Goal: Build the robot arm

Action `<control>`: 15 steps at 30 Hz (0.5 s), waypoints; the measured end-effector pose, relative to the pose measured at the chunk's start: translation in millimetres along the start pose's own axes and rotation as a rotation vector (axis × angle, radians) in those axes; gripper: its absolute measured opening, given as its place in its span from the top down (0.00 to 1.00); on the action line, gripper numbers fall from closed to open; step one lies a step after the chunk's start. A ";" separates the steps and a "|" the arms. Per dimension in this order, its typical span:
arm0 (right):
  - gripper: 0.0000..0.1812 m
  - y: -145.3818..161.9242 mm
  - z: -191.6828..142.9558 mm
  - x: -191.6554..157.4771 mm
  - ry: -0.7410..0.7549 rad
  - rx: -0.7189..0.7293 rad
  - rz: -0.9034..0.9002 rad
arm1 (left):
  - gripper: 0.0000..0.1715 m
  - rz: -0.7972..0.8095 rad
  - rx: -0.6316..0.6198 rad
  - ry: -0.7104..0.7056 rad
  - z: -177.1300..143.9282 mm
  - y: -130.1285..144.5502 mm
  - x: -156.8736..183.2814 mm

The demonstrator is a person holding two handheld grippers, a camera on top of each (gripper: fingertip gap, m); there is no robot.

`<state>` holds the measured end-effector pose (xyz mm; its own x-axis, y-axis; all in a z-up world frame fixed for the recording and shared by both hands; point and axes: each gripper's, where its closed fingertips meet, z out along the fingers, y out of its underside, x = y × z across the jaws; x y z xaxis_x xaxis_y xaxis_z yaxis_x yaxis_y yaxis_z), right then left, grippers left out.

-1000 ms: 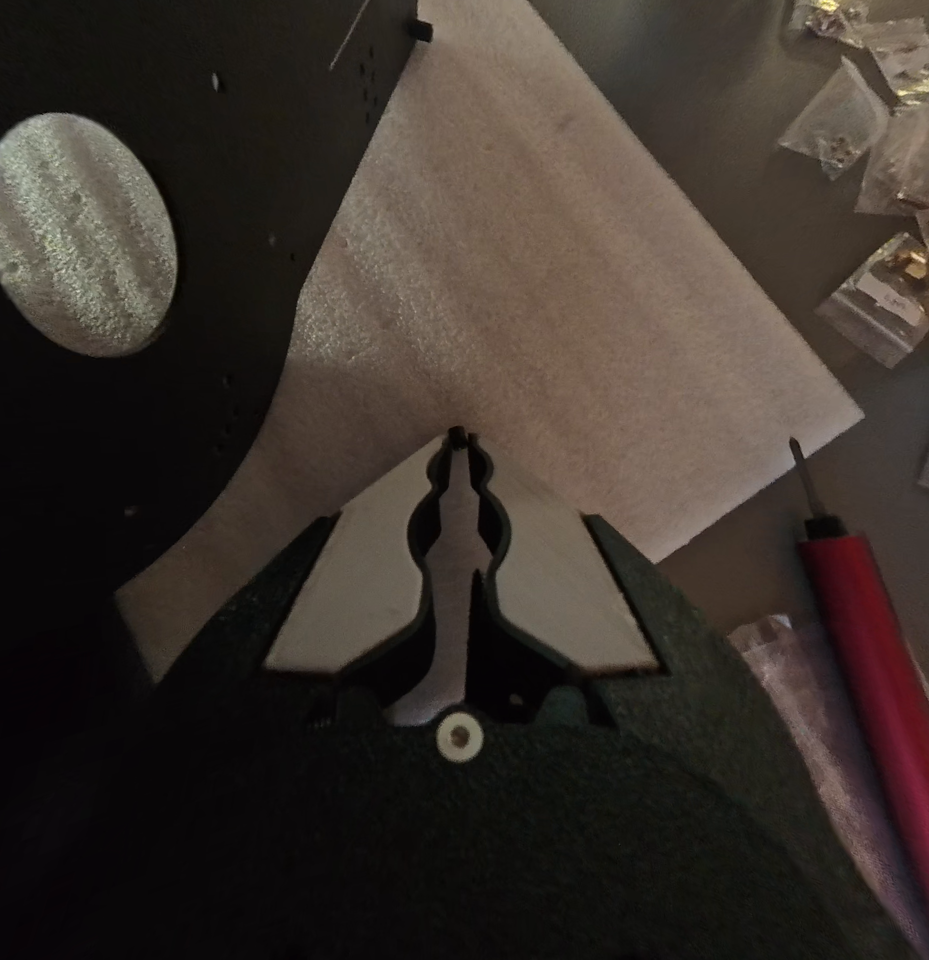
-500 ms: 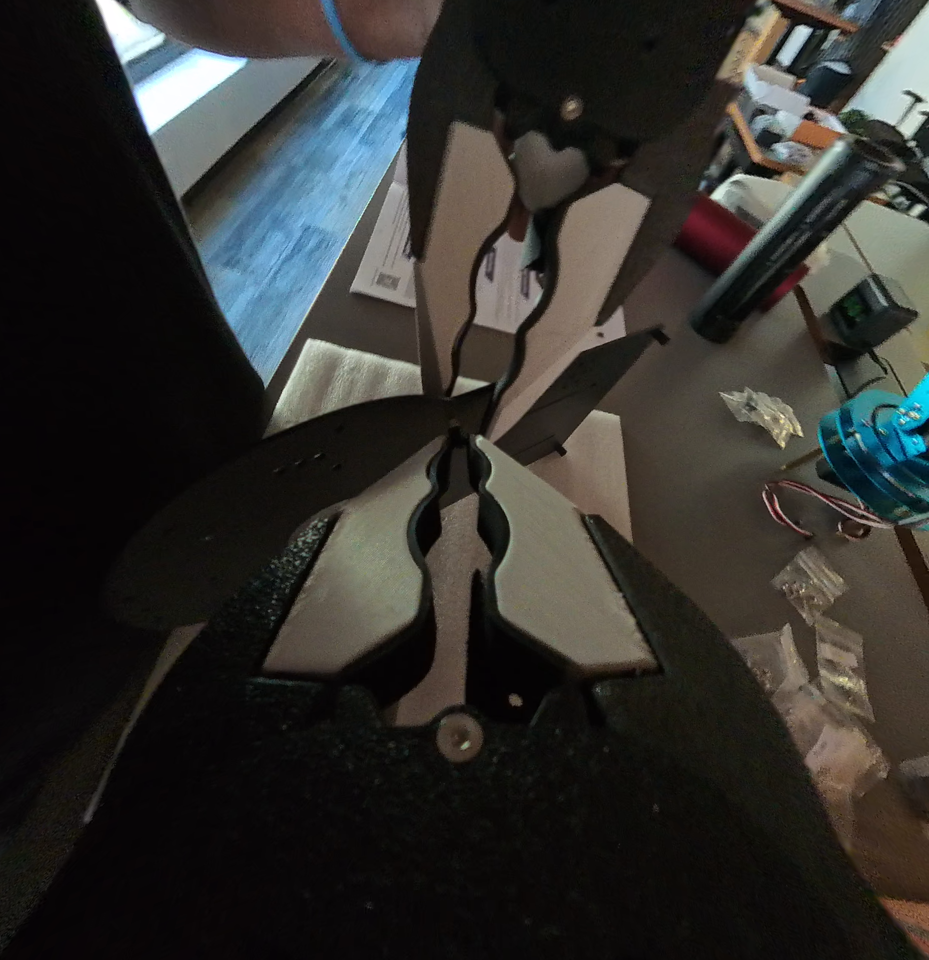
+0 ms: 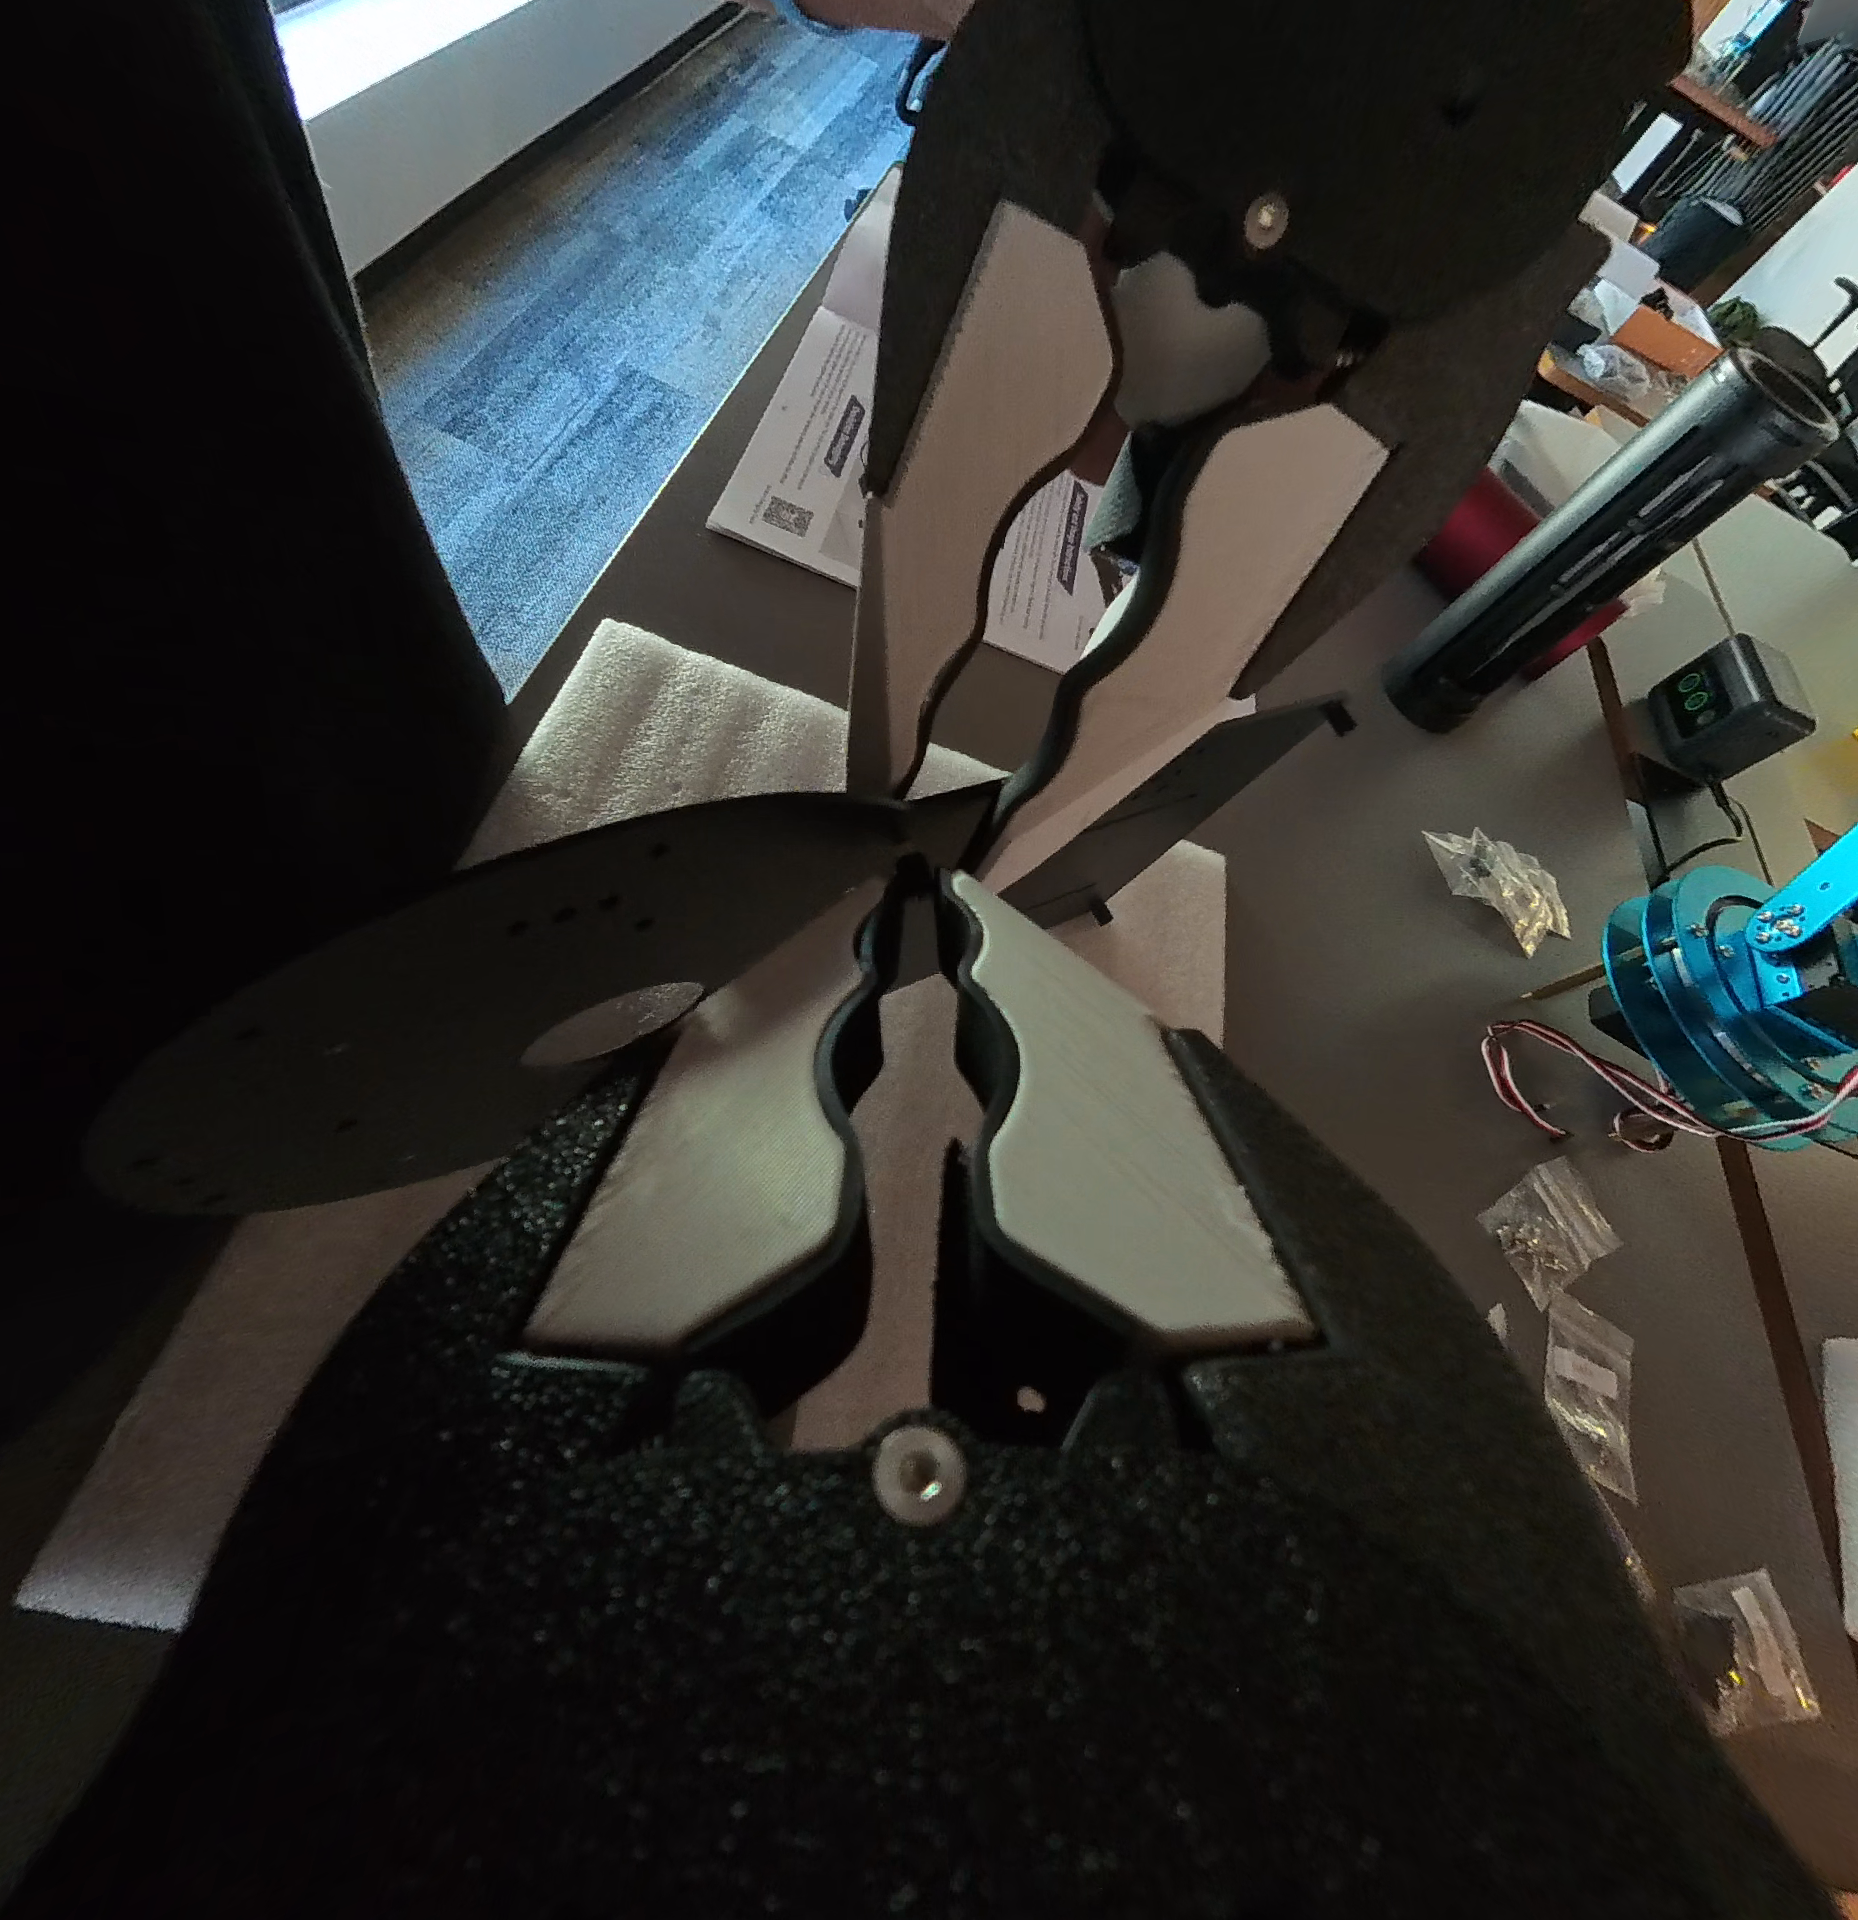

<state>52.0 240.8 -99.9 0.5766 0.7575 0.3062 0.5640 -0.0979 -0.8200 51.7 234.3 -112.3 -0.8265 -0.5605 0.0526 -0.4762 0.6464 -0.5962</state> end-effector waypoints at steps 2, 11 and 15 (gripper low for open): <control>0.98 -1.0 -0.7 -1.0 -0.004 0.004 -0.022 | 0.91 -0.001 0.001 0.003 0.2 -0.3 -0.2; 0.98 -4.7 0.5 -1.1 -0.024 -0.008 -0.128 | 0.91 -0.006 0.000 0.021 -0.2 0.2 1.0; 0.98 -1.4 2.3 -0.4 -0.028 -0.030 -0.163 | 0.91 -0.009 0.001 0.026 -0.3 0.4 1.3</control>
<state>49.7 242.1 -100.0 0.4595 0.7823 0.4205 0.6668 0.0089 -0.7452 50.4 234.0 -112.2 -0.8295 -0.5530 0.0787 -0.4837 0.6405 -0.5965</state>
